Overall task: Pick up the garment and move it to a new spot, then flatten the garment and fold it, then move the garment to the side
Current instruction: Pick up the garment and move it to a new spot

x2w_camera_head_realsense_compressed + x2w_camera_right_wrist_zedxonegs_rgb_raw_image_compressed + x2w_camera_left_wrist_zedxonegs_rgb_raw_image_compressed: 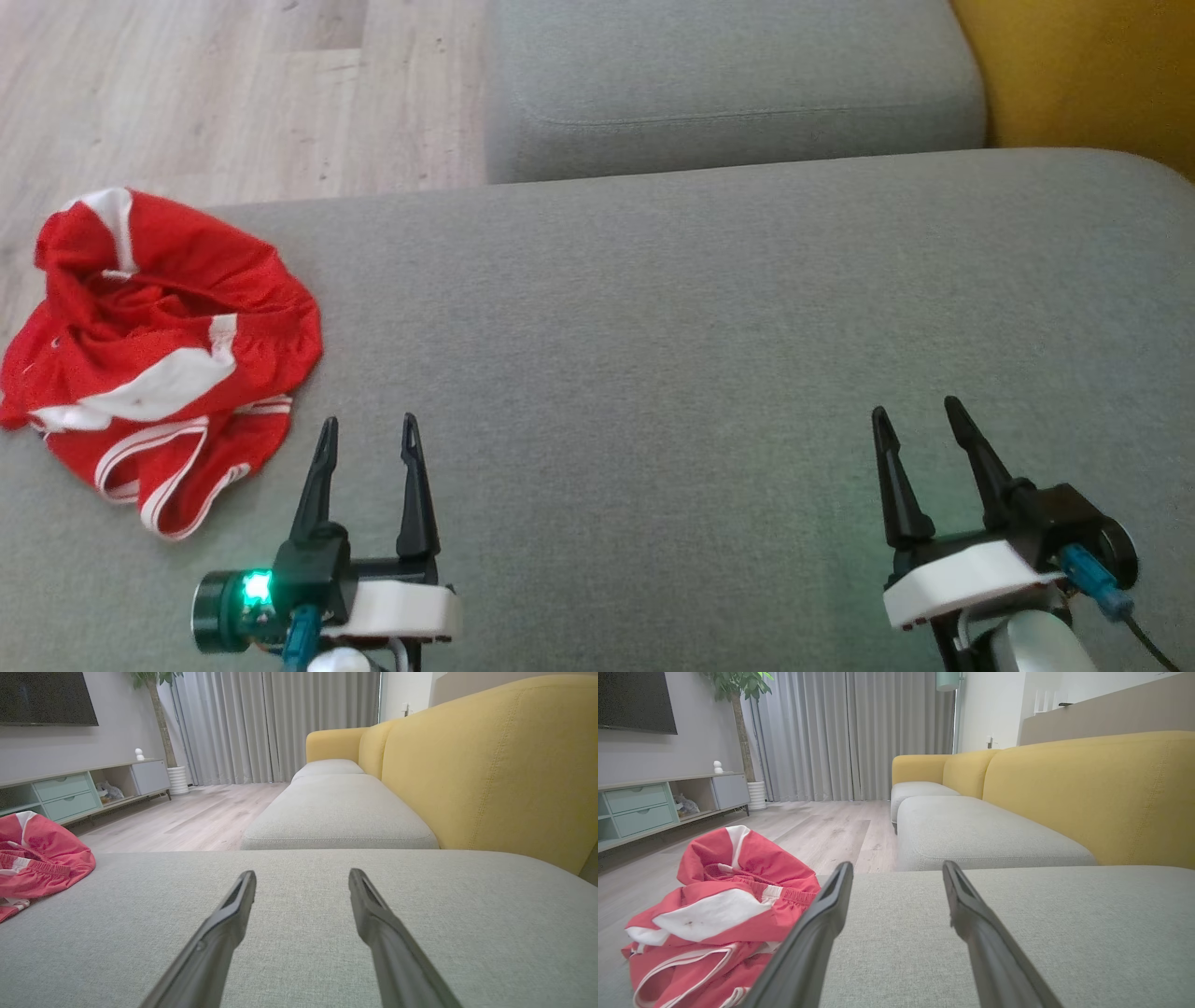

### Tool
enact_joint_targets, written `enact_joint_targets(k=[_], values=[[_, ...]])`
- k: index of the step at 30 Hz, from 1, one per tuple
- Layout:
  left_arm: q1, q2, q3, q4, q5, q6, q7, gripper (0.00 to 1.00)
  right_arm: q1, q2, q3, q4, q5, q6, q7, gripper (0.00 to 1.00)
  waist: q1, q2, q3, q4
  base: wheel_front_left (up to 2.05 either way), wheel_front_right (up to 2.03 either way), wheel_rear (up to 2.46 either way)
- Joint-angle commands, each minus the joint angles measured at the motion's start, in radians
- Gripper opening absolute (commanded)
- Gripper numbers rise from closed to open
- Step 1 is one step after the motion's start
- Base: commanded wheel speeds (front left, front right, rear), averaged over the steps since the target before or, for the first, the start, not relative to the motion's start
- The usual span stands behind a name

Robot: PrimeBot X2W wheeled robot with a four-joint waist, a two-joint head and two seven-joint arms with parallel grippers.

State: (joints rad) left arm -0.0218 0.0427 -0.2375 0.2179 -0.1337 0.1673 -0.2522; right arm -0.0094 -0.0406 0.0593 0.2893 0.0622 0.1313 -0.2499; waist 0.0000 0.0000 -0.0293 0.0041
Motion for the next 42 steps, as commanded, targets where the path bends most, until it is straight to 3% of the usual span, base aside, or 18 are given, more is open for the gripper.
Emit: enact_joint_targets(k=[1, 30, 37, 42], values=[[-0.058, 0.008, 0.026, -0.026, 0.006, 0.008, -0.010, 1.00, -0.040, -0.010, 0.019, -0.025, 0.005, -0.001, -0.012, 1.00, 0.0000, 0.0000, 0.001, 0.017, 0.00, 0.00, 0.00], [-0.093, 0.008, 0.011, -0.066, -0.034, 0.071, -0.010, 1.00, -0.078, -0.010, -0.027, -0.038, -0.057, -0.001, -0.012, 1.00, 0.0000, 0.0000, 0.124, 0.503, 0.00, 0.00, 0.00], [-0.109, 0.008, 0.023, -0.110, -0.033, 0.096, -0.010, 1.00, -0.090, -0.010, -0.032, -0.042, -0.087, -0.001, -0.012, 1.00, 0.0000, 0.0000, 0.163, 0.541, 0.00, 0.00, 0.00], [-0.184, 0.008, 0.072, -0.171, 0.029, 0.085, -0.010, 1.00, -0.103, -0.010, -0.033, -0.053, -0.119, -0.001, -0.012, 1.00, 0.0000, 0.0000, 0.214, 0.517, 0.00, 0.00, 0.00]])
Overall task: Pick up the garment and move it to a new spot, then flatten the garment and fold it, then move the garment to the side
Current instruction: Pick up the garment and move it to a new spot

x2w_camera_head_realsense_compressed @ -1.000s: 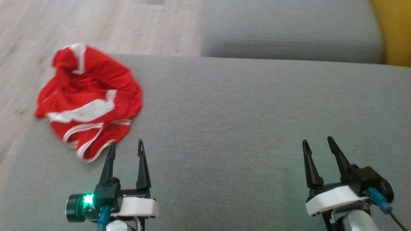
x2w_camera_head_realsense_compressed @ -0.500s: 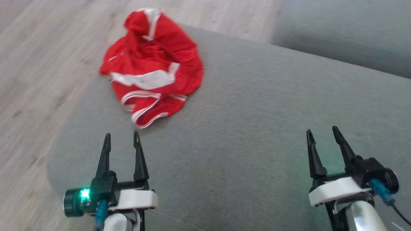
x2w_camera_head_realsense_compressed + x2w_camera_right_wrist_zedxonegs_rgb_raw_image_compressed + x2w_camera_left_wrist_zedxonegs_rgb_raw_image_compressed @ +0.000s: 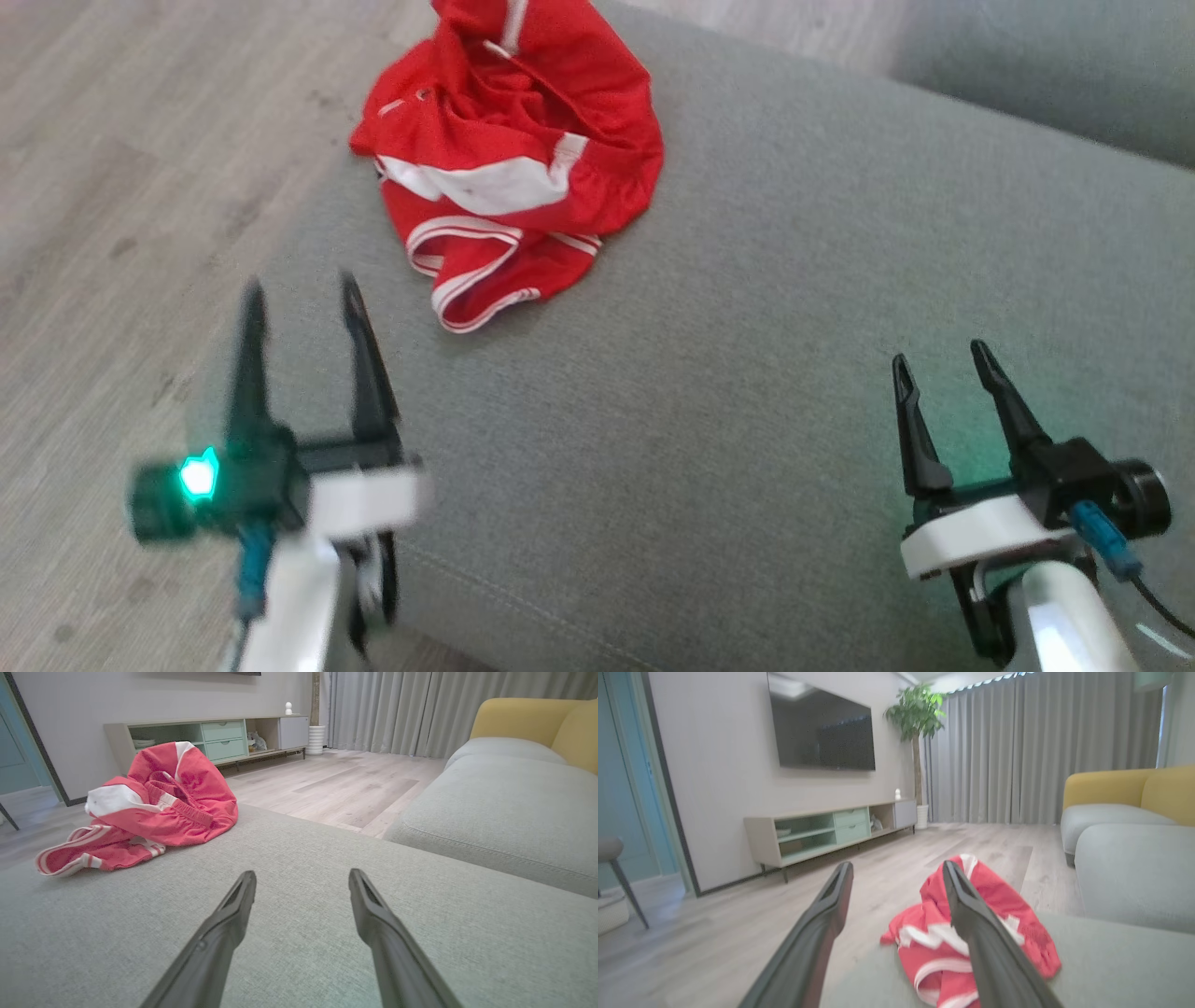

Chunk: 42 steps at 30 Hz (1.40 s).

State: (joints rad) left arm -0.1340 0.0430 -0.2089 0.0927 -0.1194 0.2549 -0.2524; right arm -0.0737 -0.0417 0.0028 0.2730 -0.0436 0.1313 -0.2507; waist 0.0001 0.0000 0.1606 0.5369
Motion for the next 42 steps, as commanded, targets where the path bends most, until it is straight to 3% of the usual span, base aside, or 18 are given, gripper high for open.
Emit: enact_joint_targets(k=[1, 6, 9, 14, 15, 22, 27, 31, 32, 37, 42], values=[[-0.098, 0.009, 0.057, -0.059, 0.029, -0.009, -0.009, 1.00, -0.043, -0.009, 0.021, -0.040, -0.024, -0.001, -0.011, 1.00, -0.0001, 0.0000, 0.037, -0.025, 0.00, 0.00, 0.00], [-0.283, 0.042, 0.124, -0.100, 0.061, -0.054, -0.009, 1.00, -0.079, -0.009, 0.001, -0.062, -0.090, -0.001, -0.011, 1.00, -0.0001, 0.0000, 0.134, -0.083, 0.00, 0.00, 0.00], [-0.419, 0.075, 0.153, -0.054, 0.071, -0.087, -0.009, 1.00, -0.109, -0.027, 0.003, -0.075, -0.125, -0.001, -0.011, 1.00, -0.0001, 0.0000, 0.199, -0.121, 0.00, 0.00, 0.00], [-0.701, 0.150, 0.165, 0.265, 0.076, -0.160, -0.009, 1.00, -0.146, -0.088, 0.019, -0.106, -0.143, -0.001, -0.011, 1.00, -0.0001, 0.0000, 0.301, -0.192, 0.00, 0.00, 0.00], [-0.701, 0.150, 0.165, 0.265, 0.076, -0.160, -0.009, 1.00, -0.146, -0.088, 0.019, -0.106, -0.143, -0.001, -0.011, 1.00, -0.0001, 0.0000, 0.301, -0.192, 0.00, 0.00, 0.00], [-0.962, 0.241, 0.180, 0.700, 0.070, -0.202, 0.099, 1.00, -0.155, -0.133, 0.034, -0.151, -0.143, -0.001, -0.011, 1.00, -0.0001, 0.0000, 0.410, -0.269, 0.00, 0.00, 0.00], [-1.025, 0.313, 0.202, 0.937, 0.063, -0.183, 0.192, 1.00, -0.160, -0.130, 0.049, -0.172, -0.139, -0.001, -0.011, 1.00, -0.0001, 0.0000, 0.454, -0.319, 0.00, 0.00, 0.00], [-1.049, 0.354, 0.221, 1.033, 0.044, -0.182, 0.170, 1.00, -0.161, -0.130, 0.053, -0.184, -0.135, -0.001, -0.011, 1.00, -0.0001, 0.0000, 0.479, -0.339, 0.00, 0.00, 0.00], [-1.056, 0.358, 0.220, 1.044, 0.040, -0.193, 0.150, 0.00, -0.161, -0.131, 0.049, -0.186, -0.135, -0.001, -0.011, 1.00, -0.0001, 0.0000, 0.485, -0.339, 0.00, 0.00, 0.00], [-1.103, 0.350, 0.203, 1.062, 0.037, -0.233, 0.043, 0.00, -0.157, -0.135, 0.036, -0.178, -0.139, -0.001, -0.011, 1.00, -0.0001, 0.0000, 0.477, -0.320, 0.00, 0.00, 0.00], [-1.153, 0.339, 0.175, 1.023, 0.045, -0.265, 0.001, 0.00, -0.170, -0.107, 0.059, -0.157, -0.130, -0.001, -0.011, 1.00, -0.0001, 0.0000, 0.408, -0.327, 0.00, 0.00, 0.00]])
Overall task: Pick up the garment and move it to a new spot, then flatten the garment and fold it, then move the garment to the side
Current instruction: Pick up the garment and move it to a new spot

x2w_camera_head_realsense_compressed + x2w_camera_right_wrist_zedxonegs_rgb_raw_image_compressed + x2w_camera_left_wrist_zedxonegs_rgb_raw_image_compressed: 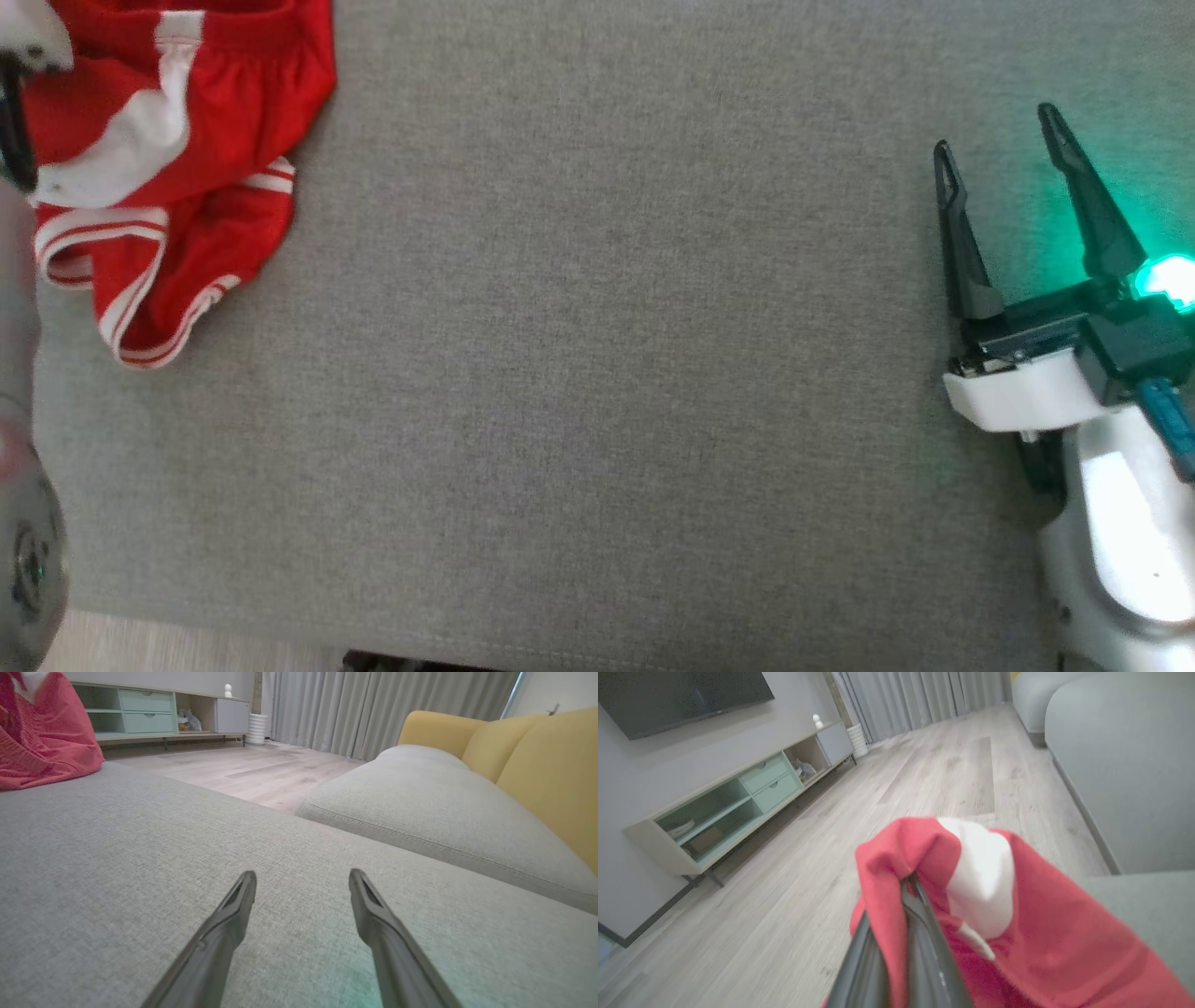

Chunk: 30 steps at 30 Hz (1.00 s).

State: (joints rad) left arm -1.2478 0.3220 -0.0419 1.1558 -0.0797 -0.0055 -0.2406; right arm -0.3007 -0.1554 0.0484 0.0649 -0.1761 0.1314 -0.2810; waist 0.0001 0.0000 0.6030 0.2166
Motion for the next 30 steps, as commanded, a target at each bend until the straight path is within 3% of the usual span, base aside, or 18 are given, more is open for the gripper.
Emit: enact_joint_targets(k=[1, 6, 11, 18, 24, 30], values=[[-0.053, 0.057, 0.007, -0.053, 0.001, -0.013, -0.014, 0.00, 0.054, 0.016, 0.018, 0.056, 0.006, -0.001, 0.019, 1.00, -0.0001, 0.0000, -0.055, -0.013, 0.00, 0.00, 0.00], [-0.124, 0.045, -0.017, -0.121, -0.011, -0.078, -0.019, 0.00, 0.043, 0.064, 0.046, 0.085, 0.029, -0.001, 0.019, 1.00, -0.0001, 0.0000, -0.163, -0.075, 0.00, 0.00, 0.00], [-0.177, -0.007, -0.070, -0.186, -0.030, -0.115, 0.000, 0.00, 0.063, 0.096, 0.054, 0.102, 0.060, -0.001, 0.019, 1.00, -0.0001, 0.0000, -0.279, -0.168, 0.00, 0.00, 0.00], [-0.217, -0.068, -0.173, -0.306, -0.059, -0.124, 0.085, 0.00, 0.103, 0.105, 0.060, 0.100, 0.125, -0.001, 0.019, 1.00, -0.0001, 0.0000, -0.375, -0.301, 0.00, 0.00, 0.00], [-0.228, -0.125, -0.241, -0.414, -0.158, -0.125, 0.148, 0.00, 0.124, 0.105, 0.087, 0.076, 0.204, -0.001, 0.019, 1.00, -0.0001, 0.0000, -0.409, -0.431, 0.00, 0.00, 0.00], [-0.153, -0.210, -0.259, -0.435, -0.280, -0.125, 0.193, 0.00, 0.130, 0.105, 0.101, 0.046, 0.255, -0.001, 0.019, 1.00, -0.0001, 0.0000, -0.390, -0.513, 0.00, 0.00, 0.00]])
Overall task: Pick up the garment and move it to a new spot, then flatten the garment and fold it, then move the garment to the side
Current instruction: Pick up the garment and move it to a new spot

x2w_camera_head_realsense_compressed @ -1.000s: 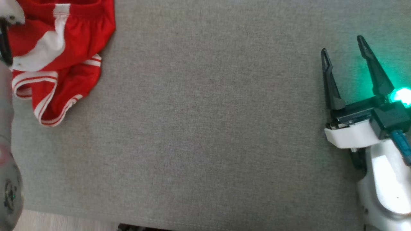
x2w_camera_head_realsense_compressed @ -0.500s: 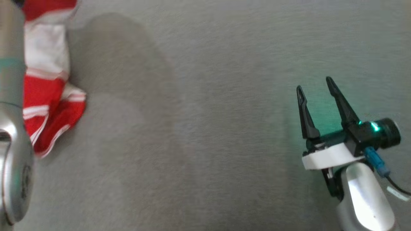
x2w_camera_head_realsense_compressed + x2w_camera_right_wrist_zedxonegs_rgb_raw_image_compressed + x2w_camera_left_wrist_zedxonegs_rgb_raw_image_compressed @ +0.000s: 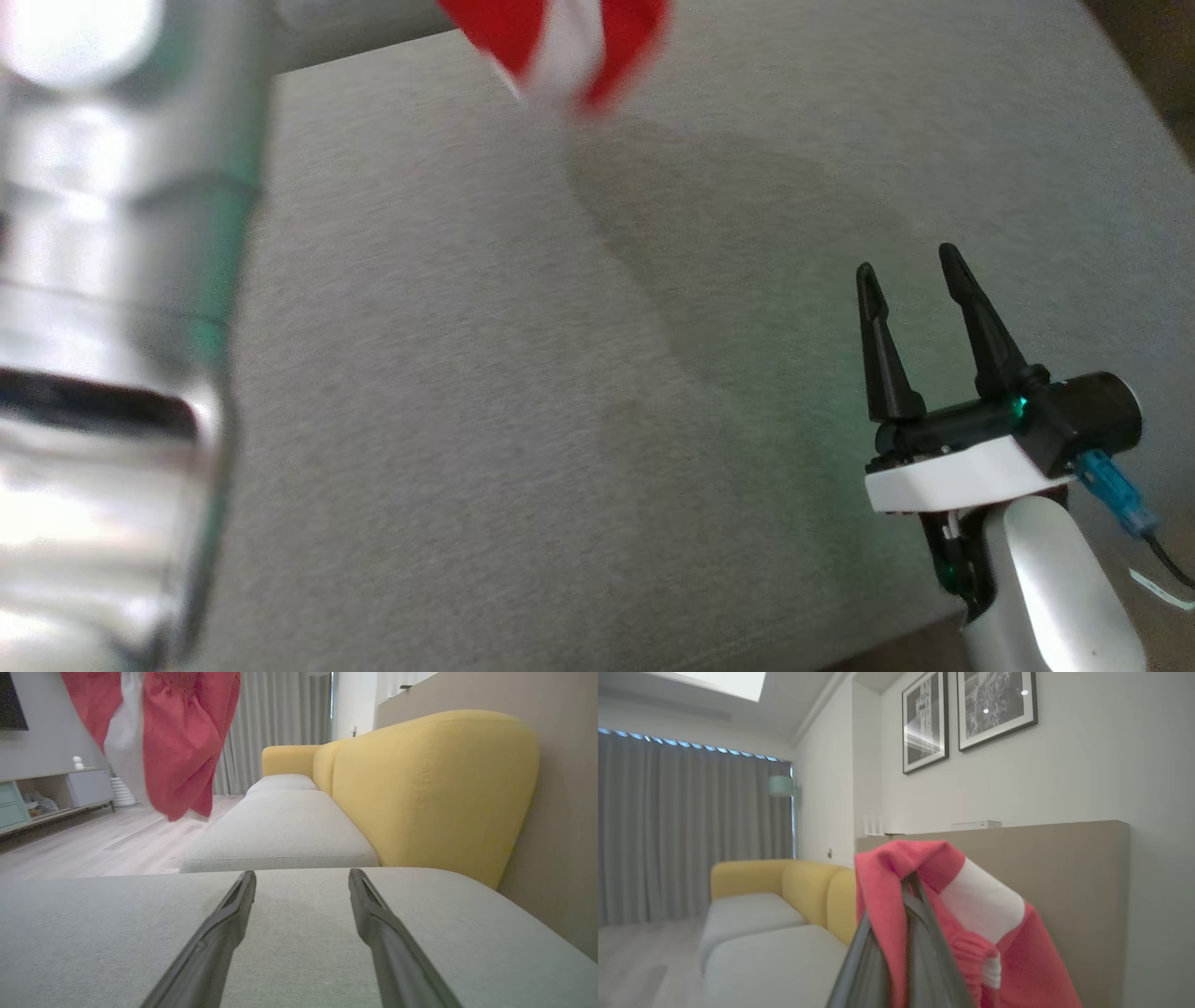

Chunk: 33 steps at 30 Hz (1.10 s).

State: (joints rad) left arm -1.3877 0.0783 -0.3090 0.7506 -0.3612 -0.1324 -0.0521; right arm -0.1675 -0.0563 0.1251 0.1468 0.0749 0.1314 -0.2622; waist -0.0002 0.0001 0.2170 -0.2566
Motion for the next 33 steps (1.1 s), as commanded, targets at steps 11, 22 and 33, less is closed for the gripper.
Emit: enact_joint_targets(k=[11, 22, 33], values=[[0.514, -0.016, -0.028, 0.050, -0.180, 0.006, -0.048, 0.00, 0.013, 0.006, 0.011, -0.043, 0.034, -0.001, 0.000, 1.00, 0.0002, -0.0001, 0.024, -0.060, 0.00, 0.00, 0.00], [1.025, -0.011, 0.060, -0.262, -0.011, 0.177, -0.209, 1.00, 0.092, 0.006, -0.055, -0.010, -0.003, -0.001, 0.000, 1.00, 0.0002, -0.0001, -0.081, 0.131, 0.00, 0.00, 0.00], [1.389, -0.027, 0.106, -0.699, 0.224, 0.281, -0.210, 1.00, 0.184, 0.006, -0.059, 0.016, -0.017, -0.001, 0.000, 1.00, 0.0002, -0.0001, -0.182, 0.255, 0.00, 0.00, 0.00]])
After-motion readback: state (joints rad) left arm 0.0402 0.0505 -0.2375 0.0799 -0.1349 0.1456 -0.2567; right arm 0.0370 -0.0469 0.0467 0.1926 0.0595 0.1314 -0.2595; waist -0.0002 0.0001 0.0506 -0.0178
